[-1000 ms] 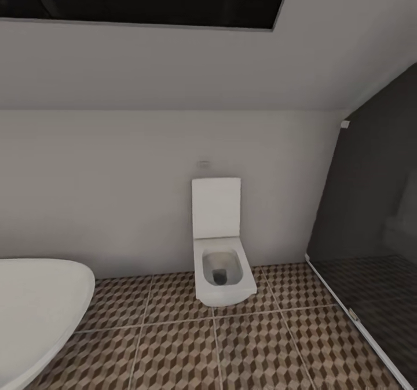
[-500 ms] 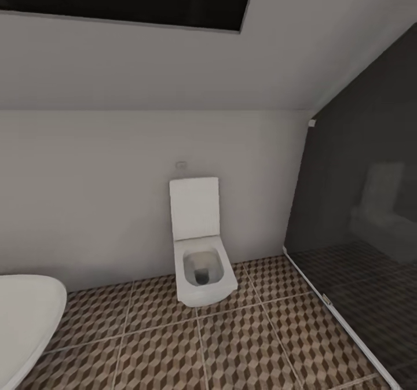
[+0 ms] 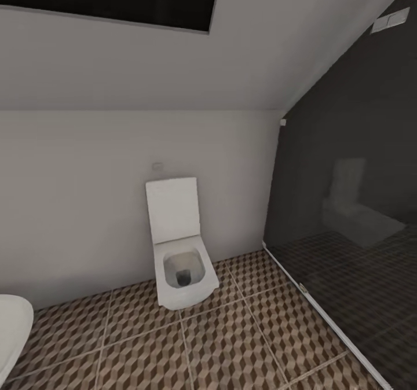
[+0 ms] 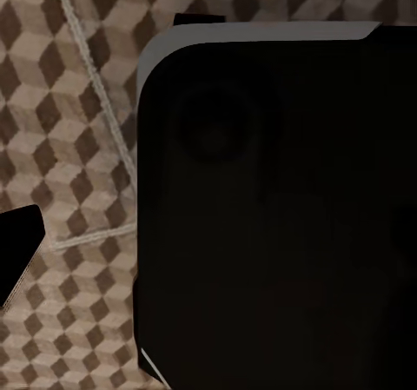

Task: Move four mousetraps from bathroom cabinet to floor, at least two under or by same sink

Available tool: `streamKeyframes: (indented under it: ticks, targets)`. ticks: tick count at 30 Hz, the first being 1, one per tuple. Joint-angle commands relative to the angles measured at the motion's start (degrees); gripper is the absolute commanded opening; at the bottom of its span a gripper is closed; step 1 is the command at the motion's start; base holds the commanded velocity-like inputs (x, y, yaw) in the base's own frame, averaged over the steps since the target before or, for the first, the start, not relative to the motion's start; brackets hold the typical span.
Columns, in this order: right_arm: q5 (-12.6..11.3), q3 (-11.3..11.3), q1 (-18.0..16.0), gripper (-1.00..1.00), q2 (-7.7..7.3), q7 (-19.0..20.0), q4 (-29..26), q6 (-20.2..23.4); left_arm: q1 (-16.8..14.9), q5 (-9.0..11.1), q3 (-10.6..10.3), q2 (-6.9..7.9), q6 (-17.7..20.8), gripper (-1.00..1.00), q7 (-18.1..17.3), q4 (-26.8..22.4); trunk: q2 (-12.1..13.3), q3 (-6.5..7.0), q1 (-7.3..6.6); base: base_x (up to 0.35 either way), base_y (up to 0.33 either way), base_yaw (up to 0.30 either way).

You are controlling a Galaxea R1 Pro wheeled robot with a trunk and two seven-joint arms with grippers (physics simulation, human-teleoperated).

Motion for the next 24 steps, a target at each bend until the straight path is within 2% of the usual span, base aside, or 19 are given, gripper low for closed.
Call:
streamKeyframes:
  ticks: [1,24]
  targets:
    - [-0.1,0.0,0.0,1.0,0.0,0.0,0.0,-0.2,0.0,0.2,0.1,0.0,-0.1,1.0,0.0,0.0,0.0,-0.04,0.0,0.0,0.0,-0.251]
    - [-0.1,0.0,0.0,1.0,0.0,0.0,0.0,-0.2,0.0,0.2,0.1,0.0,-0.1,1.0,0.0,0.0,0.0,-0.04,0.0,0.0,0.0,-0.251]
